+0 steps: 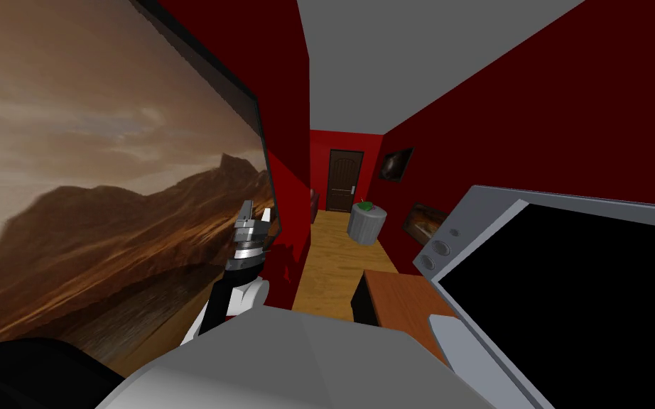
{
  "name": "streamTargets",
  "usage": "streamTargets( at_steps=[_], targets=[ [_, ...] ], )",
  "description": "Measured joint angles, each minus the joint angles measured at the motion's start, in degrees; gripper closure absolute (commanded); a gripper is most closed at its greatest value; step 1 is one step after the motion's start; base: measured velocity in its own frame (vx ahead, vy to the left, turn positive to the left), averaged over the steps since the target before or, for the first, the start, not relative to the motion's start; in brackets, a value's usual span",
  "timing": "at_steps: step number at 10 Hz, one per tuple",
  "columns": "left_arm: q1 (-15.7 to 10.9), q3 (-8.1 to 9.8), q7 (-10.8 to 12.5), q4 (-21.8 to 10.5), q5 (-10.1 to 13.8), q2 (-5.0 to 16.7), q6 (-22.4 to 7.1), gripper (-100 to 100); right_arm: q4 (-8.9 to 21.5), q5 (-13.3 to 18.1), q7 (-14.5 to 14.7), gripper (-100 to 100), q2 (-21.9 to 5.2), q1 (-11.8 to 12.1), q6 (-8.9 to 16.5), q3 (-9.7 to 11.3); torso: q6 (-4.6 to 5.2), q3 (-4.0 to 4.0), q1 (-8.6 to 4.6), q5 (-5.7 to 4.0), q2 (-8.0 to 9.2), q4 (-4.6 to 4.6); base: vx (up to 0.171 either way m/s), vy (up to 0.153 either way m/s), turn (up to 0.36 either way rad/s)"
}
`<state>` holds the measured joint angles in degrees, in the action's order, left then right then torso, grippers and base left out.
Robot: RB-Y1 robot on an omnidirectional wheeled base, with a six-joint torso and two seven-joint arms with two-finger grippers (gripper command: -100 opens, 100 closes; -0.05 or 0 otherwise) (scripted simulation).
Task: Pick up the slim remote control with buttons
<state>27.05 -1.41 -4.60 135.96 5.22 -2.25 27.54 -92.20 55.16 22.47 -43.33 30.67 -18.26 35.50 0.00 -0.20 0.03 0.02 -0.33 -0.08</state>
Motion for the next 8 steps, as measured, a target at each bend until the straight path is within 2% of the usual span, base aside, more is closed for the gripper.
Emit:
streamTargets(
  at_steps=[3, 4, 6, 7, 8],
  targets=[
    [0.00, 0.00, 0.00, 0.00, 0.00, 0.00, 0.00, 0, 4.55, 3.02, 3.43, -100, -1.23, 0.32, -0.97, 0.90, -0.01, 0.03, 0.00, -0.01, 0.06, 0.01, 0.088, 0.009, -0.004],
    [0.00, 0.00, 0.00, 0.00, 0.00, 0.00, 0.00, 0, 4.32, 5.02, 2.82, -100, -3.27, -0.09, 0.74, 3.19, -0.01, 0.01, -0.08, -0.01, 0.02, 0.01, 0.075, -0.001, 0.003],
    [0.00, 0.00, 0.00, 0.00, 0.00, 0.00, 0.00, 0, 5.99, 7.19, 3.20, -100, -5.54, -0.53, 1.58, 4.80, -0.01, 0.02, -0.06, -0.01, 0.03, 0.01, 0.082, 0.007, -0.005],
    [0.00, 0.00, 0.00, 0.00, 0.00, 0.00, 0.00, 0, 7.20, 7.71, 4.09, -100, -5.87, -0.27, 1.31, 4.73, 0.00, 0.04, -0.03, -0.01, 0.08, 0.01, 0.082, 0.025, -0.009],
    [0.00, 0.00, 0.00, 0.00, 0.00, 0.00, 0.00, 0, 9.70, 8.97, 5.33, -100, -6.11, -0.74, 1.05, 5.40, 0.00, 0.03, 0.02, -0.01, 0.06, 0.01, 0.126, 0.020, -0.018]
  ],
)
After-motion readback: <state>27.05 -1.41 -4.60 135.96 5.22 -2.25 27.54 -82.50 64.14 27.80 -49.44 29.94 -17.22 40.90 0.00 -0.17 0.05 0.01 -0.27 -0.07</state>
